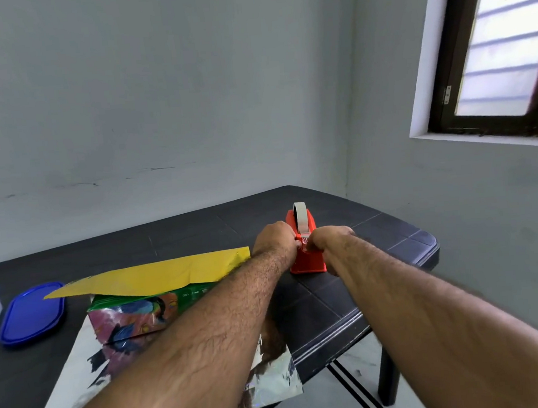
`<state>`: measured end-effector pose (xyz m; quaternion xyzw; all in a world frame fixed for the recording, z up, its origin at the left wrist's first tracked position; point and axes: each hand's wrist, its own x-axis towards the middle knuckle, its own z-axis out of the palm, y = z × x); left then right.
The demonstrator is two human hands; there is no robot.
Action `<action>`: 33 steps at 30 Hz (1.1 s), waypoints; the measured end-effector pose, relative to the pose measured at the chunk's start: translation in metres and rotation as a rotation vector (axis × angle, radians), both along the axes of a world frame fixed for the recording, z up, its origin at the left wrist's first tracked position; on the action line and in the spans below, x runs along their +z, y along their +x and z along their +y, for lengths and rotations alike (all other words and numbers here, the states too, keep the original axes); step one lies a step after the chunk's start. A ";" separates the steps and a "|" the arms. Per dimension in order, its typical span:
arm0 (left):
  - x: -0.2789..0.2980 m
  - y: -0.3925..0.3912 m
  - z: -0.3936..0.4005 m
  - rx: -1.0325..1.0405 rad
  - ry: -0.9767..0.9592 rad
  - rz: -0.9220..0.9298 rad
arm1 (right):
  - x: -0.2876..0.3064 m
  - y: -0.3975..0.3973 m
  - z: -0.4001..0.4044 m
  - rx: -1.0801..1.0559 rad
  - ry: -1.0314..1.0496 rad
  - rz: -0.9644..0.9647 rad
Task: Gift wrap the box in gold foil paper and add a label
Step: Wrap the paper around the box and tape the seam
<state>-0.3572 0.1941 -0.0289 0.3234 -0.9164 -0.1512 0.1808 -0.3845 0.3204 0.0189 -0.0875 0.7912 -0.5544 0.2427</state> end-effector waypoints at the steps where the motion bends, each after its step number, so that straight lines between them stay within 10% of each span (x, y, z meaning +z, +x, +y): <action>1: 0.001 0.000 0.001 0.013 0.003 -0.004 | 0.001 0.001 -0.001 -0.025 0.095 0.045; 14: 0.009 0.002 0.015 0.071 0.023 0.016 | -0.032 0.006 -0.002 -0.038 0.152 -0.076; 20: 0.011 0.014 -0.002 0.036 0.097 0.035 | -0.033 -0.006 -0.003 -0.171 -0.226 -0.153; 27: 0.063 0.070 0.005 -0.192 0.951 0.650 | 0.004 0.016 -0.012 -0.102 -0.705 -0.222; 33: 0.095 0.124 -0.001 -0.209 0.815 0.763 | 0.035 0.060 -0.031 0.032 -0.866 -0.240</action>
